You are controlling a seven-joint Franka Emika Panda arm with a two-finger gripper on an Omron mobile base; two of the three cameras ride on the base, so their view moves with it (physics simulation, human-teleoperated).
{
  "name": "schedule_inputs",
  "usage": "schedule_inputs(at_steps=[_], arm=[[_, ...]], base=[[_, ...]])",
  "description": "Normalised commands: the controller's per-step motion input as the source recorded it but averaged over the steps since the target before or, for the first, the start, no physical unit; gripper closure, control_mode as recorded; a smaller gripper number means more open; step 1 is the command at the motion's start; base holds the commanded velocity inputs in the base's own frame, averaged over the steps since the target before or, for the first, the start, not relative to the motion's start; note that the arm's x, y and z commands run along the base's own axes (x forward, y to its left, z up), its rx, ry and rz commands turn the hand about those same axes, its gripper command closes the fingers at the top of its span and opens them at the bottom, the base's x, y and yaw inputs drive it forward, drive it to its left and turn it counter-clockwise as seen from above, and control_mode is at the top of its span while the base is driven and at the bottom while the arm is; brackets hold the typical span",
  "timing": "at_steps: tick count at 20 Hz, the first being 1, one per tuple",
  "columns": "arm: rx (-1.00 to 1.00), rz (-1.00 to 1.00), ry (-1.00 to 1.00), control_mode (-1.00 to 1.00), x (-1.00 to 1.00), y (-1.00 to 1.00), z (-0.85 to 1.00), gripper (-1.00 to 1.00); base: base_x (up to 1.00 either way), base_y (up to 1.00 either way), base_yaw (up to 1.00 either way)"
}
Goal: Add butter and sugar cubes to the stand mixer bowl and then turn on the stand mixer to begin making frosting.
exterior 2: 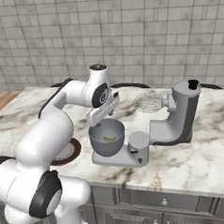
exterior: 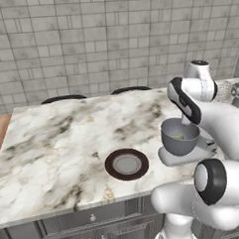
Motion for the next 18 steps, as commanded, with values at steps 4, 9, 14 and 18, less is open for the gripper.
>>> schedule_inputs(at_steps=[4, 9, 14, 18], arm=[[0.0, -0.13, -0.06, -1.0, -0.57, -0.01, 0.21, -1.0], [0.0, -0.28, -0.12, -1.0, -0.52, -0.02, 0.01, -1.0], [0.01, -0.13, -0.18, -1.0, -0.5, -0.32, 0.08, -1.0], [0.04, -0.12, -0.2, -1.0, -0.38, -0.59, 0.02, -1.0]], base=[[0.0, 0.0, 0.0], [0.0, 0.0, 0.0], [0.0, 0.0, 0.0], [0.0, 0.0, 0.0]])
